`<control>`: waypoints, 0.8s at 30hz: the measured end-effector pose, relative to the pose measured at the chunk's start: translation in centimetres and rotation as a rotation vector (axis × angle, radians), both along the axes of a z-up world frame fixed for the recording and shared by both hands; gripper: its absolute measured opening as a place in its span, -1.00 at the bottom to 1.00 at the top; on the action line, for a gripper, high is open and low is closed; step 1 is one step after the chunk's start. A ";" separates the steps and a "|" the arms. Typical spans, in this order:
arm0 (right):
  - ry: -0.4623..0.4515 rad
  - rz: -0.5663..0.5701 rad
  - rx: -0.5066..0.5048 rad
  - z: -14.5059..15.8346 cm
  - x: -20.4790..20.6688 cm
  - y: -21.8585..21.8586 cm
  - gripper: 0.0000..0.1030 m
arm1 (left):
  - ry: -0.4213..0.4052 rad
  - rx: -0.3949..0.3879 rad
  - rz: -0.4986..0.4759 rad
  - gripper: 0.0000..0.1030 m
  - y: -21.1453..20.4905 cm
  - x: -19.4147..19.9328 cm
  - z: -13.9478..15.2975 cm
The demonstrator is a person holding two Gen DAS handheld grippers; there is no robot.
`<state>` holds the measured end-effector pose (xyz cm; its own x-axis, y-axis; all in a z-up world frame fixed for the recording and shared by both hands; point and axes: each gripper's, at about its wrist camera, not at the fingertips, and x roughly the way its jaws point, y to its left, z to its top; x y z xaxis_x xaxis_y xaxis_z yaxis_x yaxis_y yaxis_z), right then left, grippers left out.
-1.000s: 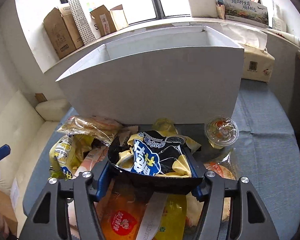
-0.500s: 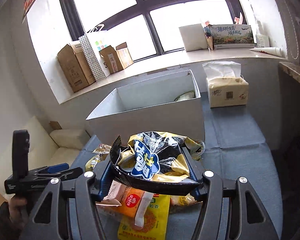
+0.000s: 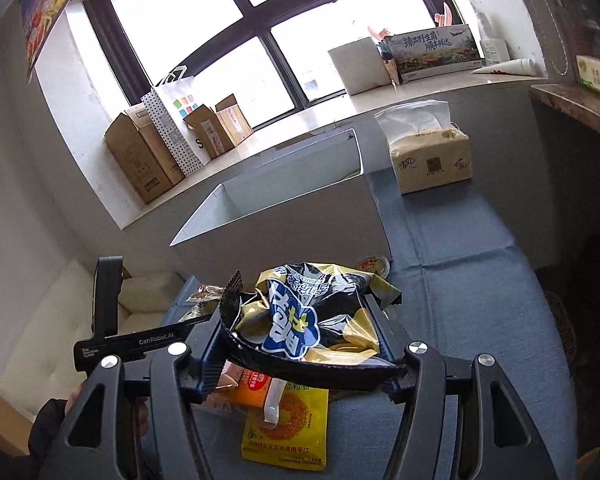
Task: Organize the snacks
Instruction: 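Carry the dark bag into the box and open the right gripper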
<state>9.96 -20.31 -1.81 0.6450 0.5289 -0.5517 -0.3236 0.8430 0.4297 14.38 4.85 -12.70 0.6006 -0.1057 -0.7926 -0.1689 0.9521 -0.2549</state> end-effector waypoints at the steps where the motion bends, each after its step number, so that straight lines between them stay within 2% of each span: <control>1: 0.001 0.001 0.001 0.0 0.0 0.1 0.27 | -0.002 0.009 -0.009 0.35 0.1 -0.3 0.1; 4: -0.004 0.015 0.001 0.1 0.0 0.3 0.27 | -0.005 0.025 -0.015 0.34 0.5 -1.6 0.5; 8: -0.006 0.029 0.000 0.1 -0.3 0.7 0.27 | -0.048 -0.011 0.002 0.34 1.9 -4.6 1.8; 14: -0.007 0.056 0.016 0.4 -0.1 1.6 0.27 | -0.194 0.014 -0.012 0.35 2.4 -7.5 7.1; 19: -0.053 0.088 0.019 2.4 0.7 2.8 0.28 | -0.278 0.052 -0.055 0.35 1.8 -5.7 11.4; 21: -0.087 0.103 0.017 3.7 1.7 3.3 0.28 | -0.307 0.077 -0.070 0.35 1.4 -4.0 12.9; 24: -0.114 0.090 0.005 5.6 4.3 4.0 0.29 | -0.328 0.061 -0.087 0.35 1.3 -0.2 14.6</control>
<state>14.30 -16.27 3.77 0.6531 0.5900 -0.4747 -0.4445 0.8062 0.3905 14.22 6.19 1.91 0.8150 -0.1259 -0.5656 -0.0051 0.9745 -0.2242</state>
